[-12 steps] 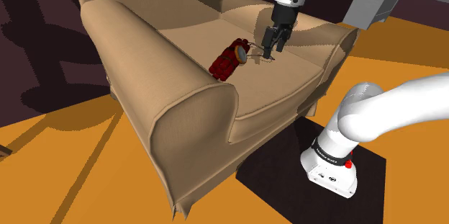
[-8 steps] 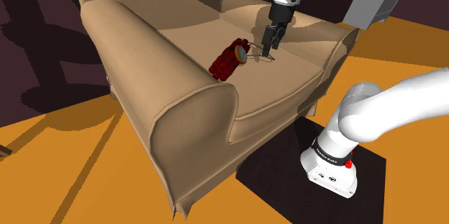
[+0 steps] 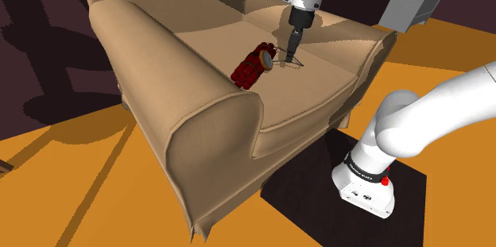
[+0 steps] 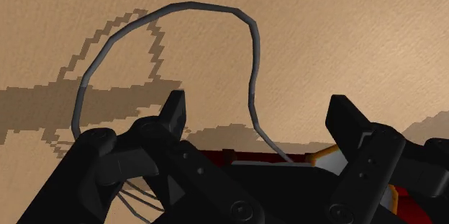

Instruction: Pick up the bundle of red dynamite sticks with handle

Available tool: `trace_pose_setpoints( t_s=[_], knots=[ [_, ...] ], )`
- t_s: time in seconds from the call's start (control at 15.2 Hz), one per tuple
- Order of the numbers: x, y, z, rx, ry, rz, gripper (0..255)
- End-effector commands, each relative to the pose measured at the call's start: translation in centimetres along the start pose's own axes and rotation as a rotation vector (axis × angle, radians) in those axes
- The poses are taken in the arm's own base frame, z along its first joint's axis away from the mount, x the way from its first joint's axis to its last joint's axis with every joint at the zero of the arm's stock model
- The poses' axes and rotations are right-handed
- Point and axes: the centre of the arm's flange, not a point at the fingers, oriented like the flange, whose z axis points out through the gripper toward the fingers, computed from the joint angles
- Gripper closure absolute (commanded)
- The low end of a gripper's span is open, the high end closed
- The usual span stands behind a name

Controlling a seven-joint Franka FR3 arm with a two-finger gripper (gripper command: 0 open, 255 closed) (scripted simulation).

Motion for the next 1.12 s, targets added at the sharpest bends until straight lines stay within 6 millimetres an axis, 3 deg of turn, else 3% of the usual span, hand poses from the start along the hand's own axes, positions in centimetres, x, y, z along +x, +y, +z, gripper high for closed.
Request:
trace_pose_setpoints(
  t_s=[0.0, 0.2, 0.26, 0.86, 1.06],
  knots=[
    [-0.1, 0.1, 1.1, 0.000, 0.001, -0.003, 0],
    [-0.1, 0.2, 2.0, 0.000, 0.001, -0.003, 0],
    [0.0, 0.1, 1.9, 0.000, 0.001, -0.003, 255],
    [-0.1, 0.2, 2.0, 0.000, 0.001, -0.003, 255],
    [0.0, 0.1, 0.4, 0.000, 0.001, -0.003, 255]
  ],
)
